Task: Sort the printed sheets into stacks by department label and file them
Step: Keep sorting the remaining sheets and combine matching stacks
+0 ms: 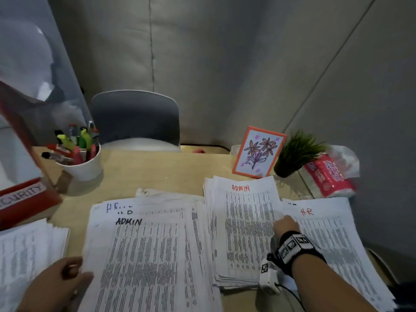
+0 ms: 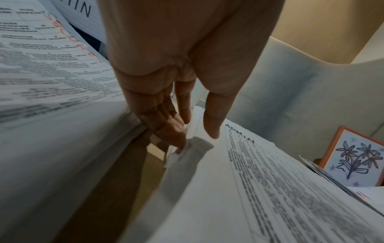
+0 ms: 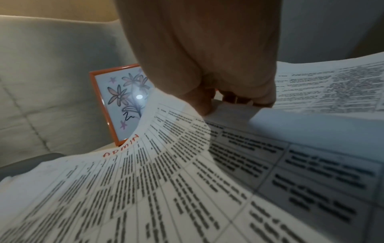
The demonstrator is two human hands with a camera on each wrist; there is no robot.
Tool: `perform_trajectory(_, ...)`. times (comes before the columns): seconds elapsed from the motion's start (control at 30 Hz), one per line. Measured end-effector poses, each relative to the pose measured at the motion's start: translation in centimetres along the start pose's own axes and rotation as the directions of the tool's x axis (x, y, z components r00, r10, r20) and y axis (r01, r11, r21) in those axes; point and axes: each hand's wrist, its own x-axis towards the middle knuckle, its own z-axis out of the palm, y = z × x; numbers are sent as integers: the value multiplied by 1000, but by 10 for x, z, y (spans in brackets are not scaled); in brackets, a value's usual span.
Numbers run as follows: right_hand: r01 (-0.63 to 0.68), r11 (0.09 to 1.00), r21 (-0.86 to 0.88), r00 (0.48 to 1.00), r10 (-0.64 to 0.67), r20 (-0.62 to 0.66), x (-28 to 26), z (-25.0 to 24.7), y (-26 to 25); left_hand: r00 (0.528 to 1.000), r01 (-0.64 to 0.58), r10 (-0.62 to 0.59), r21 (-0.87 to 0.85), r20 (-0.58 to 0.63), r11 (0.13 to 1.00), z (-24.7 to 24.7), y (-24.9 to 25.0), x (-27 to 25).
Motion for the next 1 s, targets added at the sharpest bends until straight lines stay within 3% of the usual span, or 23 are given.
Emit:
perform_trajectory(0.03, -8, 1000, 1, 1000, 8, -8, -1, 1, -2, 999, 15, -14, -41, 29, 999, 1, 14, -17)
perform_trajectory(0.2, -44, 994, 103, 994, 53, -93, -14, 1, -8, 998, -22, 23, 25, -51, 999, 10, 27, -31)
perform_trajectory(0.3, 131, 991, 41, 973, -120, -198, -45, 7, -16, 997, -20, 24, 51, -67, 999, 11, 25, -34)
perform_trajectory(0.4, 341, 939, -39, 911, -340, -233, -91, 21, -28, 998, -44, 46, 39, -53, 998, 14, 28, -40)
perform_trajectory(0.53, 508, 842, -182, 826, -536, -173, -141, 46, -37, 997, -51, 55, 76, -55, 996, 15, 31, -45)
perform_trajectory(0.7, 503, 786, -359, 817, -568, -97, -157, 61, -35, 995, -72, 77, 77, -64, 994, 12, 27, -43)
perform_trajectory(0.77, 594, 755, -277, 776, -629, -48, -165, 65, -32, 994, -89, 93, 71, -62, 993, 9, 25, -42)
perform_trajectory(0.83, 673, 737, -63, 737, -663, 132, -177, 73, -31, 993, -104, 108, 65, -53, 992, 5, 22, -41)
perform_trajectory(0.9, 619, 784, 53, 739, -603, 300, -188, 84, -34, 992, -113, 115, 32, -47, 993, 1, 19, -40)
perform_trajectory(1.0, 501, 853, 147, 777, -518, 358, -193, 102, -43, 992, -120, 121, 6, -26, 993, -4, 18, -41)
